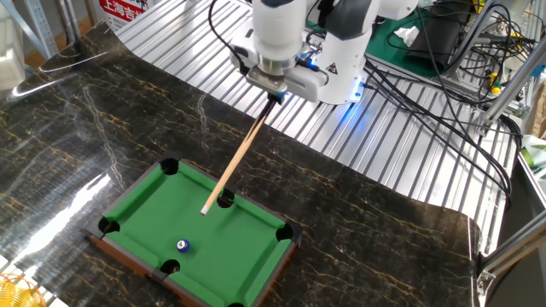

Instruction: Hit the pool ball

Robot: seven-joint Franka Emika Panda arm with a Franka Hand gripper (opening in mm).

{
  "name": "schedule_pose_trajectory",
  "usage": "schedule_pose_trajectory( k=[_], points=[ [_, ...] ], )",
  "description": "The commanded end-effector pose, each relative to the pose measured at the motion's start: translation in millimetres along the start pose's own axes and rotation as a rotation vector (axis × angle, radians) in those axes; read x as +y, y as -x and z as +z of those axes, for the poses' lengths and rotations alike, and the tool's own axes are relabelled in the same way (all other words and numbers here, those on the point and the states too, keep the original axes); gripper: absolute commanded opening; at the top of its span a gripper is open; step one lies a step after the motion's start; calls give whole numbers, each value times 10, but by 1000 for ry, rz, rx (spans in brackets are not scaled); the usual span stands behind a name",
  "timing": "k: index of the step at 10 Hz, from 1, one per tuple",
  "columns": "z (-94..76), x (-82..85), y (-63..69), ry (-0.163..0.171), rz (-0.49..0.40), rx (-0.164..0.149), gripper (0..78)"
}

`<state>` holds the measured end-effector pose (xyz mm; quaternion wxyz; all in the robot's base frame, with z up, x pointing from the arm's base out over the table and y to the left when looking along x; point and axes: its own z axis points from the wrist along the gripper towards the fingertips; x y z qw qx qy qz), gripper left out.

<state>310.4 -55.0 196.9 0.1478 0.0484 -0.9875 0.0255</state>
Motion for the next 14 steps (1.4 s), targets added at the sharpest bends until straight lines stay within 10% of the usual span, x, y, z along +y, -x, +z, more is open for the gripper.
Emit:
schedule_pose_trajectory(
  k=[1, 14],
  points=[
    [24, -35, 32, 6, -8, -5, 11],
    [63, 71, 233, 26, 27, -21, 11]
  ],
)
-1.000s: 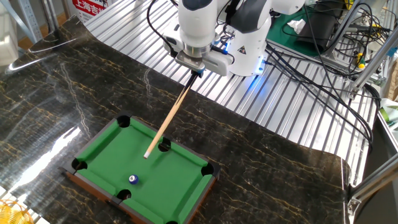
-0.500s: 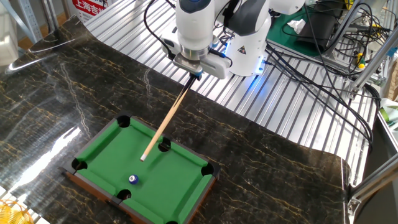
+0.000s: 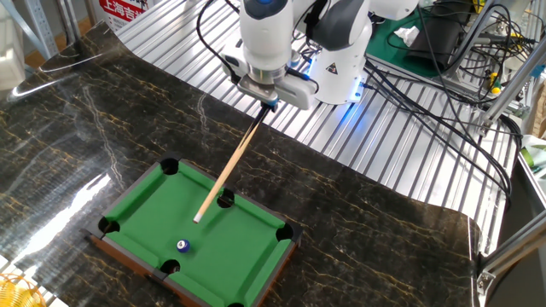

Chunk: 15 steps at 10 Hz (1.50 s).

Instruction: Hit the pool ball

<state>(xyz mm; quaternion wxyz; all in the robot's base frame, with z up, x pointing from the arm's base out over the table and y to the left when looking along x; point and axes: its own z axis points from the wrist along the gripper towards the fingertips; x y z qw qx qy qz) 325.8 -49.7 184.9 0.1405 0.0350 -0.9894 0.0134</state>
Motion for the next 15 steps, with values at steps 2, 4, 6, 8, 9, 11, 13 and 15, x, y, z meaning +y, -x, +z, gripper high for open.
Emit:
schedule_pose_trajectory(
  k=[2, 4, 6, 8, 9, 11, 13, 15],
  points=[
    [16, 29, 82, -1, 1, -7, 11],
    [53, 30, 97, 1, 0, -15, 11],
    [53, 30, 96, 0, 0, -24, 11],
    [53, 30, 96, -1, 7, -36, 11],
    [59, 30, 97, -4, 3, -60, 11],
    [88, 30, 96, 0, 2, -91, 11],
    [95, 30, 88, -1, 6, -110, 11],
    [158, 29, 102, -4, 15, -110, 11]
  ],
)
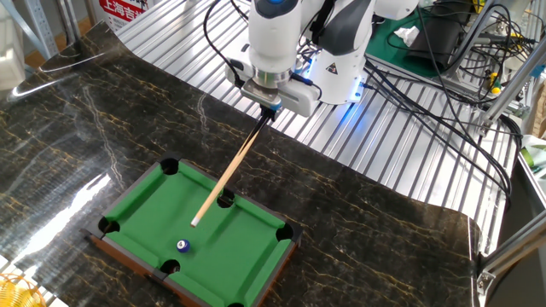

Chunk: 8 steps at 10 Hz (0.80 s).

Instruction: Hit the pool ball

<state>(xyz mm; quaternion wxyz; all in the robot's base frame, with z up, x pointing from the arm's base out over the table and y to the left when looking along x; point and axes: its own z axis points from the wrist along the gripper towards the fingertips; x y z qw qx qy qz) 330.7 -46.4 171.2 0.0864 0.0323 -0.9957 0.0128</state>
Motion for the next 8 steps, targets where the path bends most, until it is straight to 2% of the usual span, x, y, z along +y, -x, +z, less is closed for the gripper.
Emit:
schedule_pose_trajectory(
  k=[1, 8],
  points=[
    [83, -5, 14, -2, 6, 0, 11],
    [175, 36, 7, -2, 5, 5, 11]
  ],
)
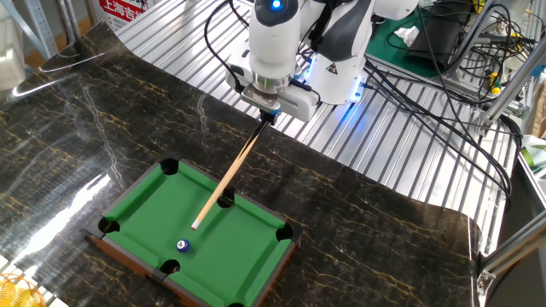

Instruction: Hit the pool ball

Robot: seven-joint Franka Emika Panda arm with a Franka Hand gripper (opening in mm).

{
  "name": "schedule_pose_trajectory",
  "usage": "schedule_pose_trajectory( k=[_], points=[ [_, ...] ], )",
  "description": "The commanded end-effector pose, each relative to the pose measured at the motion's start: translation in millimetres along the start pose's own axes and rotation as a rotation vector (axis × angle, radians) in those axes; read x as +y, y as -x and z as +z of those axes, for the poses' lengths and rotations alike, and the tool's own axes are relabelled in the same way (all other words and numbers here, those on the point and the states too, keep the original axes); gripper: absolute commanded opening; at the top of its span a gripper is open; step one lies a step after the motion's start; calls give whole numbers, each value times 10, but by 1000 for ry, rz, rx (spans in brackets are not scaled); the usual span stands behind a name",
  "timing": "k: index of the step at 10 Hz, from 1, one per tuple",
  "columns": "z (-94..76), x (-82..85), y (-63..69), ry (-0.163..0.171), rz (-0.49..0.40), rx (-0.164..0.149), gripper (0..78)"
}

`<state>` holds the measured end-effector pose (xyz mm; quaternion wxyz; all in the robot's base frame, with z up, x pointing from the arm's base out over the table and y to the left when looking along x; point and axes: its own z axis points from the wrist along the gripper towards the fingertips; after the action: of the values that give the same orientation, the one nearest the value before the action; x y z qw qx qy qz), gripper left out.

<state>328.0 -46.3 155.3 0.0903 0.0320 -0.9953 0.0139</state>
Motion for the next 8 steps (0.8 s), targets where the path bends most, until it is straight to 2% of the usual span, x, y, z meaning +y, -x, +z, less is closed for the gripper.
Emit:
schedule_pose_trajectory(
  k=[1, 8],
  points=[
    [27, 47, 5, 0, 7, -4, 11],
    [80, 43, 8, 1, 5, -8, 11]
  ],
)
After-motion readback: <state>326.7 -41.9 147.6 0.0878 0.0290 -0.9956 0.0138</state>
